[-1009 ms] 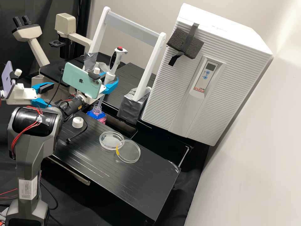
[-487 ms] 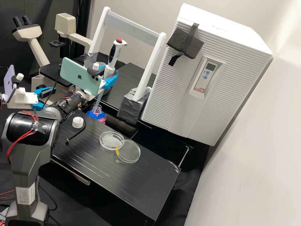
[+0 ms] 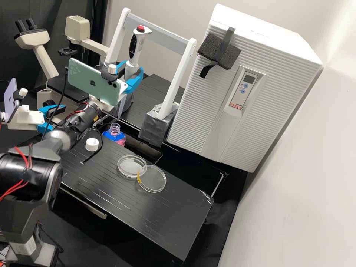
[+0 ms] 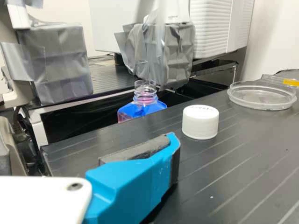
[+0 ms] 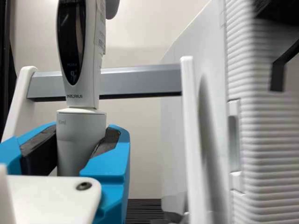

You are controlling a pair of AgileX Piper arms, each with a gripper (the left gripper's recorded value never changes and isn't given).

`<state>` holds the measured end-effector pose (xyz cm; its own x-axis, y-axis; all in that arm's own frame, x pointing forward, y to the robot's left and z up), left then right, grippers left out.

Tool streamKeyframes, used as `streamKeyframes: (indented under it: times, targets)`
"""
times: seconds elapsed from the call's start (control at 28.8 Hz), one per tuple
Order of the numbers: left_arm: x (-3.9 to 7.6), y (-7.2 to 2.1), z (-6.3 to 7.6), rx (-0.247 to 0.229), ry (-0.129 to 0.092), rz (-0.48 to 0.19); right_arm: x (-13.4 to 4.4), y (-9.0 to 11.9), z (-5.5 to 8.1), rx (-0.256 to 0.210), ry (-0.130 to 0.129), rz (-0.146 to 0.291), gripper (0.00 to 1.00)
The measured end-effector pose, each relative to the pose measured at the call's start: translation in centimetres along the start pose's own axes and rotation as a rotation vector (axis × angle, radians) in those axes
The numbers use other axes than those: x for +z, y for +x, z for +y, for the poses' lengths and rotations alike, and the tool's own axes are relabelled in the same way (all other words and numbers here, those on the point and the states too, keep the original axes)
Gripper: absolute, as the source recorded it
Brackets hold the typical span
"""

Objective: Use the pipette

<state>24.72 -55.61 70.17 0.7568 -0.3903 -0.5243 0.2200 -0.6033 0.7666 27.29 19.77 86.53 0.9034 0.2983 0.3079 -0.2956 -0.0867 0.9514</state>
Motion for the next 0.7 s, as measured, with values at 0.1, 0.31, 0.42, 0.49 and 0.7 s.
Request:
streamKeyframes:
  times: [0.1, 0.31, 0.42, 0.49, 0.7]
  targets:
    - [0.0, 0.00, 0.0, 0.000, 0.000, 0.000, 0.6, -1.1, 1.4, 0.007, -0.032, 0.001, 0.00]
    - [0.1, 0.11, -0.1, -0.005, 0.000, -0.003, 2.6, -3.6, 4.7, 0.049, -0.031, -0.030, 0.00]
    - [0.3, 0.25, -0.1, -0.006, 0.002, -0.013, 3.5, -4.7, 6.1, 0.073, -0.021, -0.041, 0.00]
    - [0.4, 0.30, -0.2, -0.007, 0.002, -0.017, 3.8, -5.4, 6.7, 0.087, -0.013, -0.042, 0.00]
    - [0.4, 0.36, -0.2, 0.002, 0.001, -0.022, 4.5, -7.0, 7.7, 0.107, -0.018, -0.041, 0.00]
